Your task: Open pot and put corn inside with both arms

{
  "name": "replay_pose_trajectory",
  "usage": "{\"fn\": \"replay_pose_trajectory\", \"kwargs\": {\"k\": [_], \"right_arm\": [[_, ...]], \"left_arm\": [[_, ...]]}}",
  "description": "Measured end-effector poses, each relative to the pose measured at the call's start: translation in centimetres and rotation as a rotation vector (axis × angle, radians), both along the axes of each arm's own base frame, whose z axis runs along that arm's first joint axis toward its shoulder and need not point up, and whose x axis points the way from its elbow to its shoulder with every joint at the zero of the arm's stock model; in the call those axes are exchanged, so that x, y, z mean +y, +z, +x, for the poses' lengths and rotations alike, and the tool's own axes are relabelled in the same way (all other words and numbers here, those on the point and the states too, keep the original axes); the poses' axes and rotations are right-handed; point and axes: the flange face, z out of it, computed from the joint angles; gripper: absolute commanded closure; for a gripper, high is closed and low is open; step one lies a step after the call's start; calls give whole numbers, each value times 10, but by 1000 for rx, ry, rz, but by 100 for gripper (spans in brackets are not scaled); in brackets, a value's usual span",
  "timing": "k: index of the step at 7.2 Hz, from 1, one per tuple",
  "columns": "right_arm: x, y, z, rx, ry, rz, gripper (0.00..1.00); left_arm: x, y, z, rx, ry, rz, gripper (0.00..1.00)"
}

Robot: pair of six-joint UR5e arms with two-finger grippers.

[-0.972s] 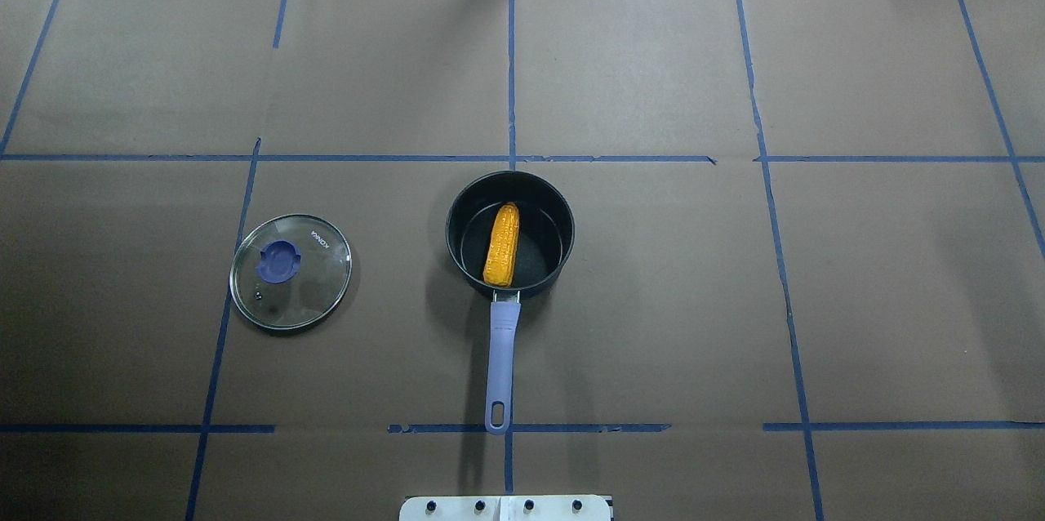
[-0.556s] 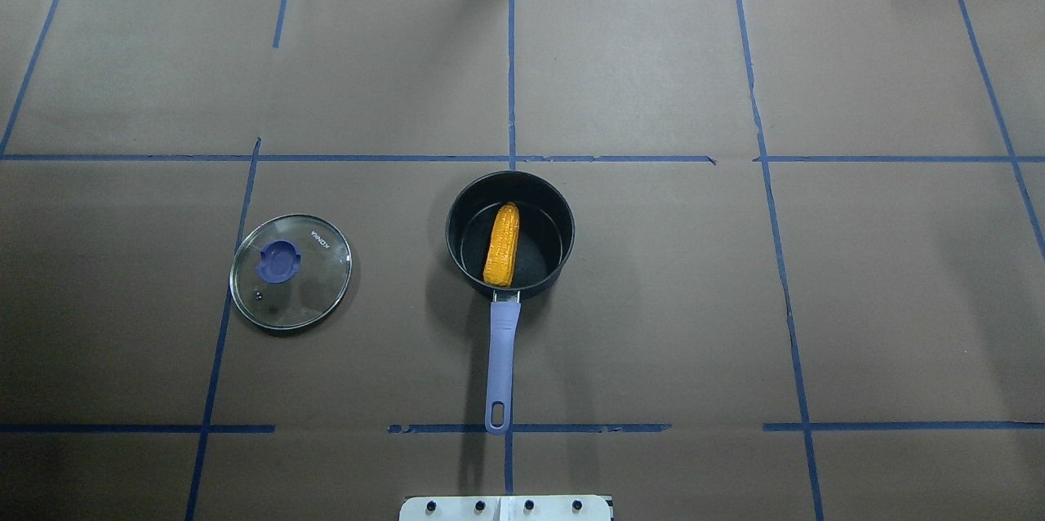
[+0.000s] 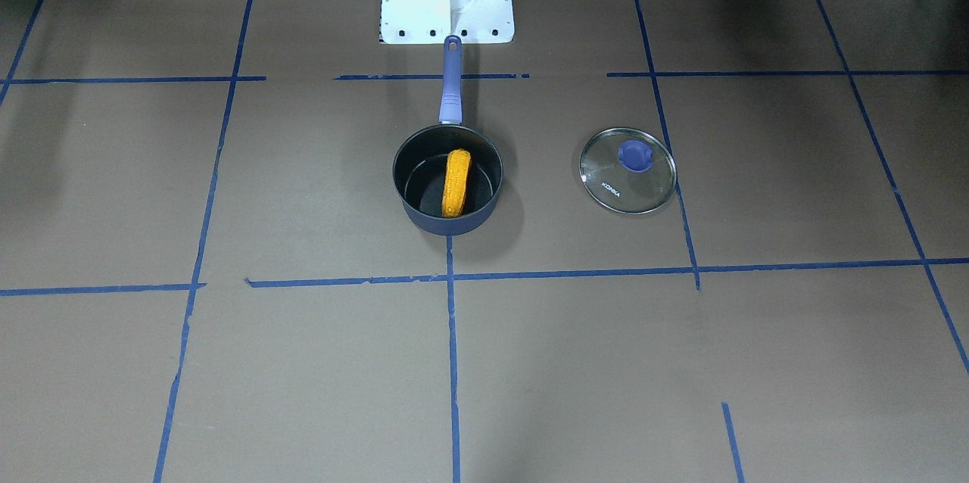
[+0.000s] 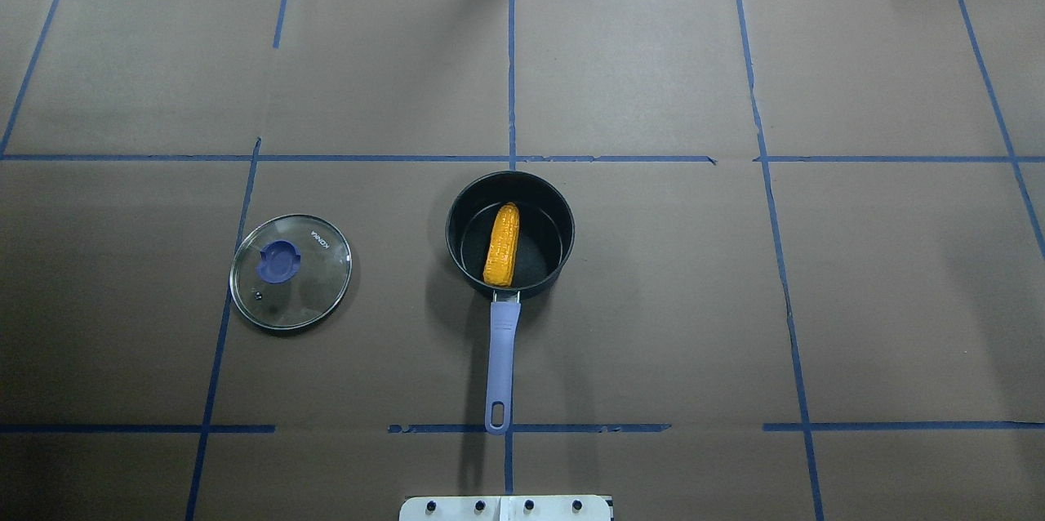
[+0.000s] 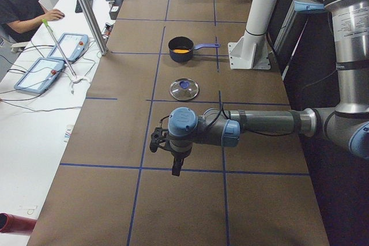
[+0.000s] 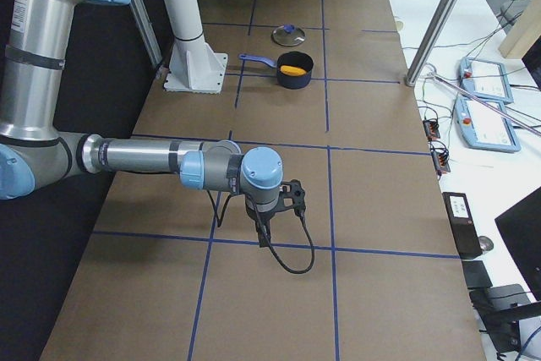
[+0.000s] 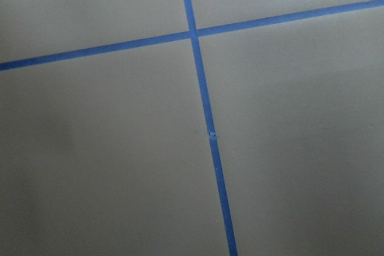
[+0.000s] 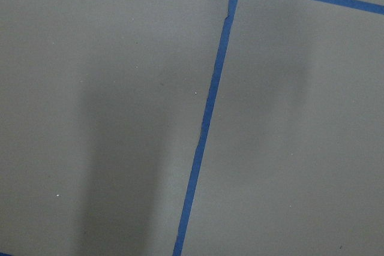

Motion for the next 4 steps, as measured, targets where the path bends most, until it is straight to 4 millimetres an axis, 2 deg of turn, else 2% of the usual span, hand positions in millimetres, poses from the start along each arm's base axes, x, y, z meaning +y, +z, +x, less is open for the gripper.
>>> {"fn": "replay_pose_trajectory", "kwargs": {"k": [2,4], "right_arm": [[3,-6,3,1,9,9,0],[7,-11,7,3,18,16,0]], "left_arm": [[-6,7,1,-3,-1,-21,0],[-14,4,1,-4,0,-63,0]]}}
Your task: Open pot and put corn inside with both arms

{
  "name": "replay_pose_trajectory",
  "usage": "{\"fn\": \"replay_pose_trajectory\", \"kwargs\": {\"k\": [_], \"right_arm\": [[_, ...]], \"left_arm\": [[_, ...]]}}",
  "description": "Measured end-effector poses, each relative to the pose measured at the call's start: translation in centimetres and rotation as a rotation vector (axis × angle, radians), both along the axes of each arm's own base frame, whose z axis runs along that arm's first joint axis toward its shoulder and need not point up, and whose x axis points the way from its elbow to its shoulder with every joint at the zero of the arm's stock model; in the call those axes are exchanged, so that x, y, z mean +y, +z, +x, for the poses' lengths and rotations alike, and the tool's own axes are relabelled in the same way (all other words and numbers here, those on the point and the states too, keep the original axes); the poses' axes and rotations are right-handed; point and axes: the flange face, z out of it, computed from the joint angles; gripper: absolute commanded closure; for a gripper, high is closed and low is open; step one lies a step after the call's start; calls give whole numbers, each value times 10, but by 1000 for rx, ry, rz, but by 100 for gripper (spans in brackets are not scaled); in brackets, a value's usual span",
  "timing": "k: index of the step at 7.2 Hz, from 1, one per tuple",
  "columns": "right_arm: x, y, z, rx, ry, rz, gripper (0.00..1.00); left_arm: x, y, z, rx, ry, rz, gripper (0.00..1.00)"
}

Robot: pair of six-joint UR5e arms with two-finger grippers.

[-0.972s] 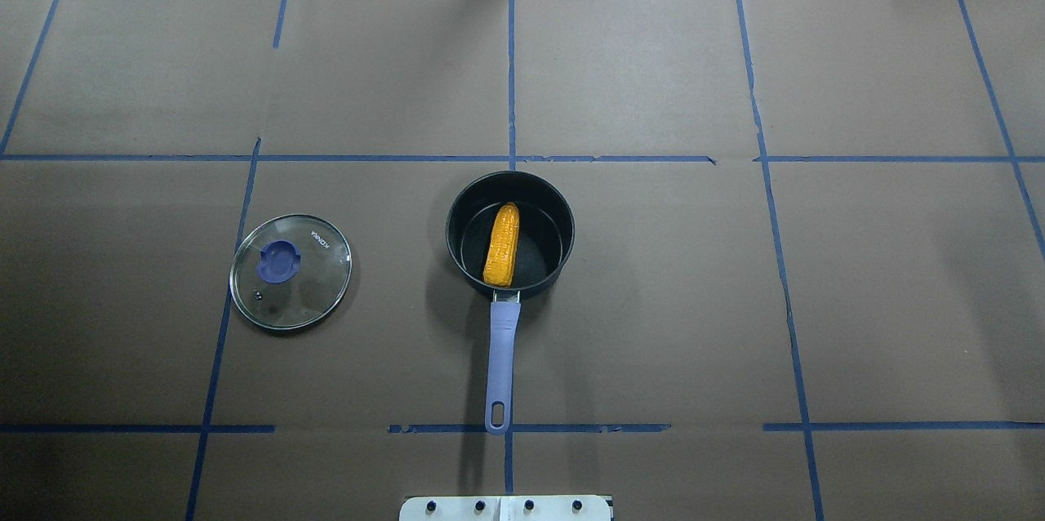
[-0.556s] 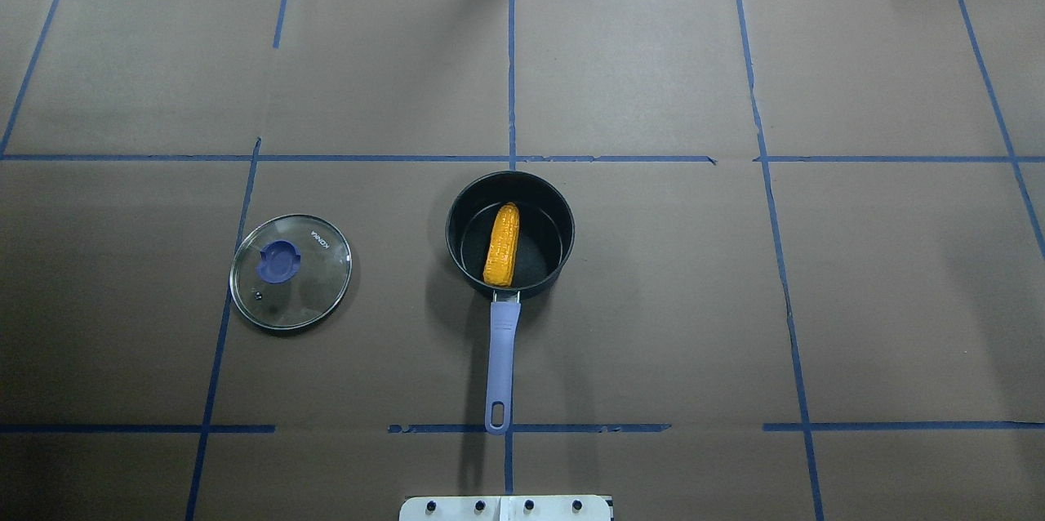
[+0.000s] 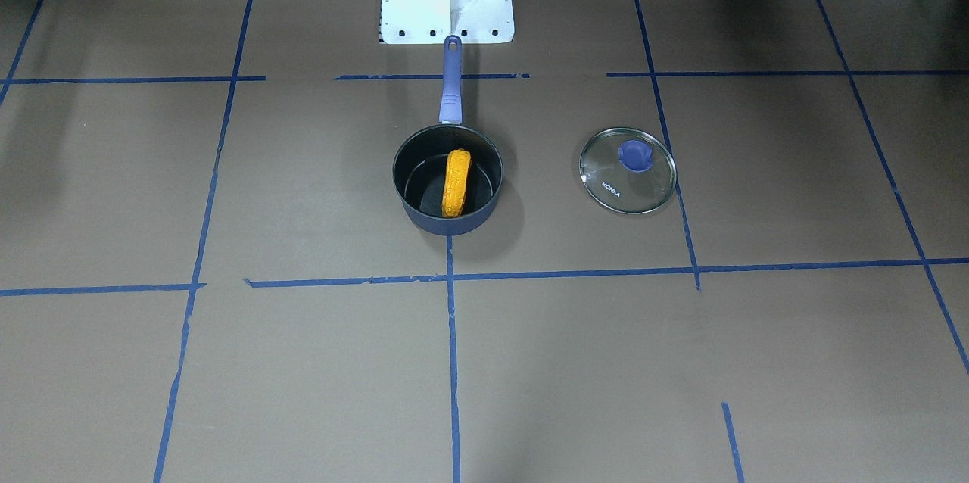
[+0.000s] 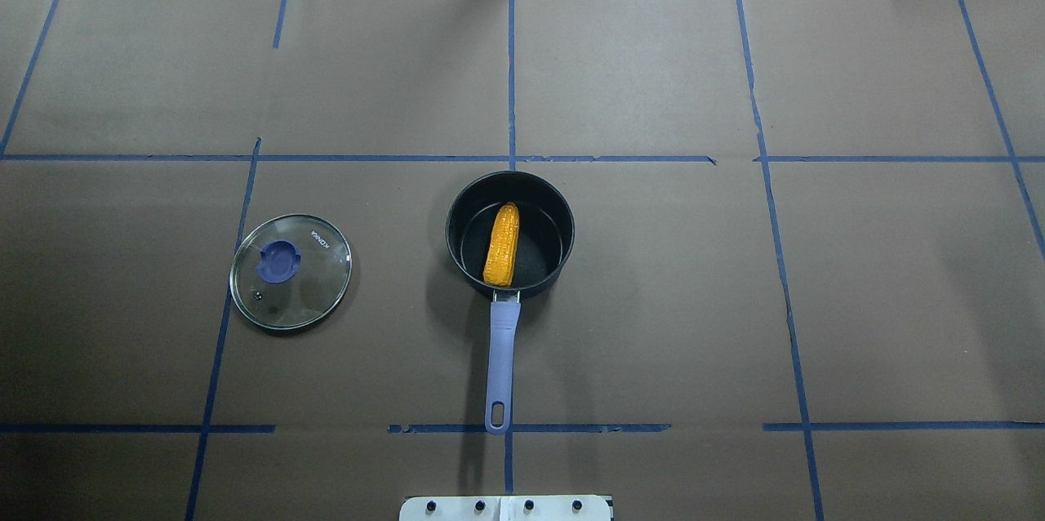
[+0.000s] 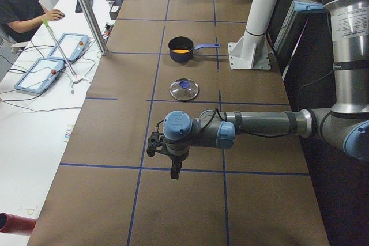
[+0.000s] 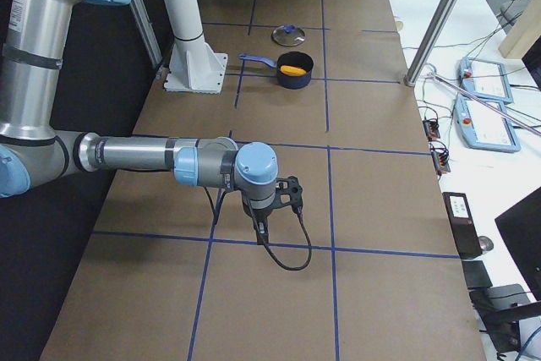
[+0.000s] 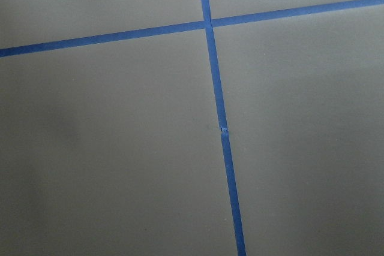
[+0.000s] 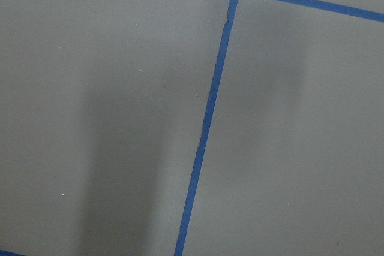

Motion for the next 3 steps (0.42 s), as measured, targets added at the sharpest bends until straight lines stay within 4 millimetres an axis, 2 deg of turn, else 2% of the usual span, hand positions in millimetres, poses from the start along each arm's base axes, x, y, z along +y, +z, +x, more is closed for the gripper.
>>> {"fn": "replay_pose_trajectory", "kwargs": {"k": [3], "right_arm": [[4,3,-1,4,-2,-9,0]], "left_arm": [[-11,-20,-1,4,-2,-59,0]]}}
